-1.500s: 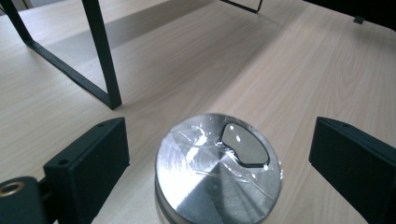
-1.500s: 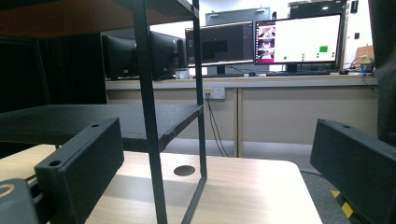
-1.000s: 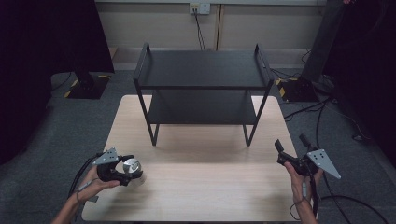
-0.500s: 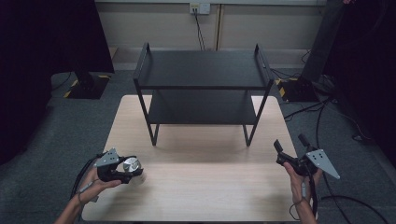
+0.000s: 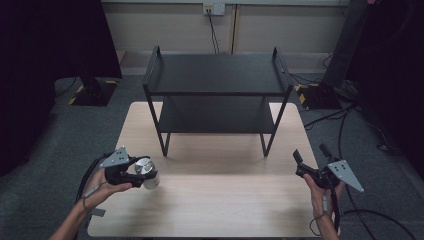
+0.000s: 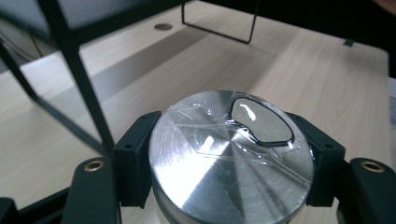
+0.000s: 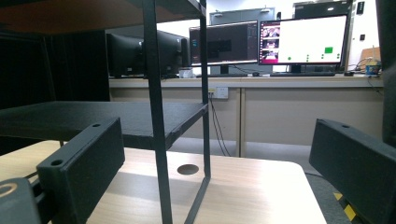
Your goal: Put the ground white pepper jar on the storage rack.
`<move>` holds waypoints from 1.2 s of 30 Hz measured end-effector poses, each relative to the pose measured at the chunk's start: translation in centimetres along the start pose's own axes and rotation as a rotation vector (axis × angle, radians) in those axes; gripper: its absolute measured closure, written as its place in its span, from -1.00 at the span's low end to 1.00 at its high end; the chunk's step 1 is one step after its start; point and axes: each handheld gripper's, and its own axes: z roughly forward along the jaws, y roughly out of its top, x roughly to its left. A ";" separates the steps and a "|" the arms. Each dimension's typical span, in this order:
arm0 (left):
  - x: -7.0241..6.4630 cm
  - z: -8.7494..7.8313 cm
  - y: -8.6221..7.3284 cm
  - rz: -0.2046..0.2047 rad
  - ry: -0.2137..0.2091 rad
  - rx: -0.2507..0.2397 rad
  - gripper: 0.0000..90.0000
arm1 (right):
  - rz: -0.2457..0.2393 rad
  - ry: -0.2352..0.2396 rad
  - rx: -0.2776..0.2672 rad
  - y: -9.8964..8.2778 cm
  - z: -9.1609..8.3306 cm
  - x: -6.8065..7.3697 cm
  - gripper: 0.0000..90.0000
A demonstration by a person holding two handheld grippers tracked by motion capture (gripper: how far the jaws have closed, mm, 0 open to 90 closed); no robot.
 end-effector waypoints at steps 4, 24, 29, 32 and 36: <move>-0.4 -0.2 3.5 0.022 -0.027 -0.032 -0.25 | 0.005 -0.003 -0.002 0.0 0.0 0.0 -0.94; -2.6 0.4 21.2 0.113 -0.036 -0.064 -0.24 | 0.013 0.031 0.018 -0.1 0.1 0.0 -0.94; -3.0 0.6 25.1 0.107 0.007 -0.090 -0.23 | 0.011 0.036 0.014 -0.1 0.1 0.0 -0.94; -3.2 0.8 27.2 0.111 0.038 -0.106 -0.23 | 0.014 0.035 0.014 -0.1 0.1 -0.1 -0.94; -3.6 1.2 29.5 0.098 0.108 -0.120 -0.23 | 0.029 0.037 0.014 -0.1 0.0 -0.2 -0.93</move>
